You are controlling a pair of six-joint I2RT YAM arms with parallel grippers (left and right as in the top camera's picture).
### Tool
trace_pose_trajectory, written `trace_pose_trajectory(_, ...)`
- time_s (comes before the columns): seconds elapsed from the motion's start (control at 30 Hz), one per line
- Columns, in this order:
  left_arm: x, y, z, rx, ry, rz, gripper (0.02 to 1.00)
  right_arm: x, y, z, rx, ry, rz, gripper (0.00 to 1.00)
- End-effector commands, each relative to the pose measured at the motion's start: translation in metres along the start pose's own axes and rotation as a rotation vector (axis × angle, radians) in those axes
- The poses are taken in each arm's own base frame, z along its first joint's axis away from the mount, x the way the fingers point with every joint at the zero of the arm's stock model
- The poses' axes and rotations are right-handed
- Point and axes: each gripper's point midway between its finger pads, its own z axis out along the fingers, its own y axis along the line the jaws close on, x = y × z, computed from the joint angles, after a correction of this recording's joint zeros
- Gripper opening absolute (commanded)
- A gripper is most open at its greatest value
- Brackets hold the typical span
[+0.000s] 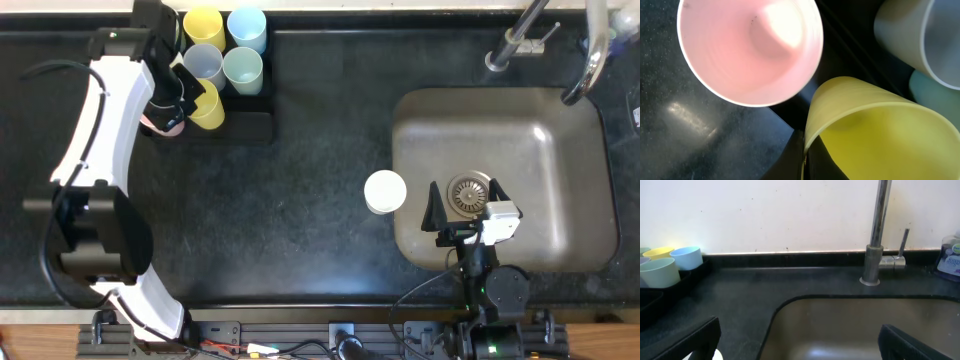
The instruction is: Store Cups
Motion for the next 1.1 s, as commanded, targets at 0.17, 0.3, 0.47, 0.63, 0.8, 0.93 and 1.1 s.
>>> trace_pose_trajectory(0.17, 0.0, 0.009, 0.022, -0.065, 0.025, -0.011, 0.036, 0.0, -0.002, 0.0, 0.006, -0.008, 0.0, 0.996)
trace_pose_trajectory(0.3, 0.0, 0.009, 0.028, -0.074, 0.031, -0.01, 0.038, 0.0, -0.002, 0.0, 0.006, -0.008, 0.0, 0.998)
trace_pose_trajectory(0.47, 0.0, 0.009, 0.032, -0.078, 0.036, -0.01, 0.036, 0.0, -0.002, 0.0, 0.006, -0.008, 0.0, 0.996)
trace_pose_trajectory(0.63, 0.0, 0.009, 0.034, -0.084, 0.039, -0.009, 0.036, 0.0, -0.002, 0.0, 0.006, -0.008, 0.0, 0.998)
trace_pose_trajectory(0.8, 0.001, 0.01, 0.04, -0.098, 0.05, -0.008, 0.036, 0.0, -0.002, 0.0, 0.006, -0.008, 0.0, 0.998)
trace_pose_trajectory(0.93, 0.002, 0.011, 0.044, -0.107, 0.058, -0.007, 0.036, 0.0, -0.002, 0.0, 0.006, -0.008, 0.0, 0.993)
trace_pose_trajectory(1.1, 0.002, 0.011, 0.044, -0.106, 0.057, -0.007, 0.575, 0.0, -0.002, 0.0, 0.006, -0.008, 0.0, 0.998)
